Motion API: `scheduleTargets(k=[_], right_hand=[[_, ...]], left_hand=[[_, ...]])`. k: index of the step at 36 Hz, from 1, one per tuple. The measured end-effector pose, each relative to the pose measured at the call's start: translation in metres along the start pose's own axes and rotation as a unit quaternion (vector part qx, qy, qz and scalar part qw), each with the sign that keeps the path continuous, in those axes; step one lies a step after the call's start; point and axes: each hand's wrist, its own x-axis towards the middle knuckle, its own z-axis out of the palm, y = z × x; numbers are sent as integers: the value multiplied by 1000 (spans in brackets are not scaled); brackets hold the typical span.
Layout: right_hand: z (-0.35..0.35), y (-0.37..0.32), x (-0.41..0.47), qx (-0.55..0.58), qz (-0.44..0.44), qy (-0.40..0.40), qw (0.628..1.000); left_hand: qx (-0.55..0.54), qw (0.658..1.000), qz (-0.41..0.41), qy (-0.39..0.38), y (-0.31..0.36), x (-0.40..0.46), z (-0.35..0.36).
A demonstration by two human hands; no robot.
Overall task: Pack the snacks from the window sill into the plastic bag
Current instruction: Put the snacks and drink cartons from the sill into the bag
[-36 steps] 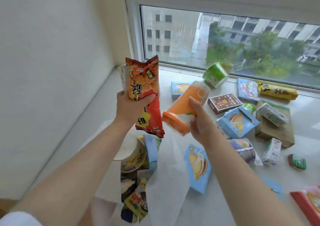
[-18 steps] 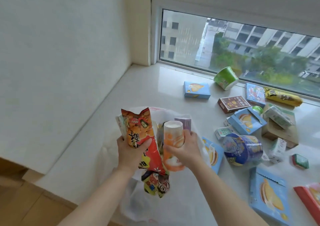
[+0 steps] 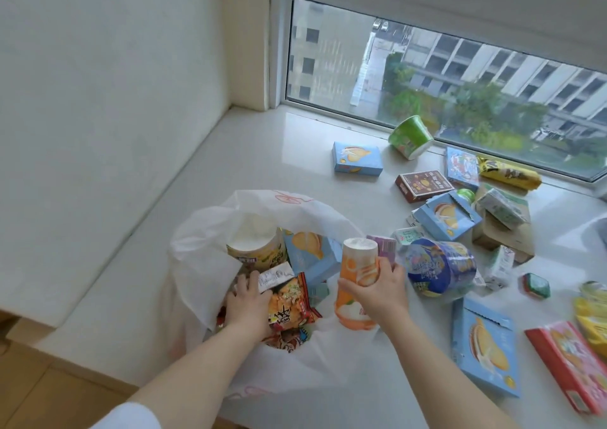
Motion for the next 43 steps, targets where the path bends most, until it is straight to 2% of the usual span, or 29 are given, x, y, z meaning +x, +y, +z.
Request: scheduleTargets(k=[3, 5, 7, 10, 11, 12, 14, 16, 20, 25, 27, 30, 33, 36, 39, 43], right_hand=[[8, -9, -5, 12, -55, 3, 998], [12, -19, -8, 19, -97, 3, 995], [18, -30, -11, 14, -134, 0, 991], [32, -46, -16, -8, -197, -3, 980], [37, -51, -17, -19, -216, -8, 976], [43, -55, -18, -38, -233, -15, 972], [55, -63, -23, -87, -259, -36, 961], [67, -67, -25, -138, -296, -44, 944], [84, -78, -28, -256, -355, -118, 891], [104, -92, -25, -372, -435, -195, 797], [113, -97, -25, -389, -445, -198, 782], [132, -102, -27, -393, -432, -187, 790], [147, -109, -29, -408, -420, -219, 780], [149, -116, -22, -391, -402, -257, 787], [143, -116, -12, -348, -407, -246, 808], [124, -102, -7, -295, -414, -146, 848]], left_hand=[[-15, 999, 11, -37, -2, 1, -4], [-71, 997, 18, -8, -7, -3, -12], [-105, 991, 24, 74, -18, -10, -18], [-51, 970, 2, 237, -43, -11, -19], [-45, 964, -22, 261, -53, -11, -19], [-43, 968, -58, 240, -62, -12, -20], [-52, 977, -145, 148, -80, -11, -19], [-71, 973, -197, 98, -95, -14, -16], [-183, 959, -187, 105, -118, -23, -12], [-181, 943, -209, 184, -140, -34, -29], [-189, 928, -230, 225, -149, -38, -39], [-140, 941, -210, 227, -163, -42, -46], [-64, 970, -169, 160, -165, -44, -42], [-29, 983, -131, 122, -153, -43, -38], [-12, 981, -96, 170, -137, -38, -42], [-30, 964, -9, 263, -113, -25, -59]])
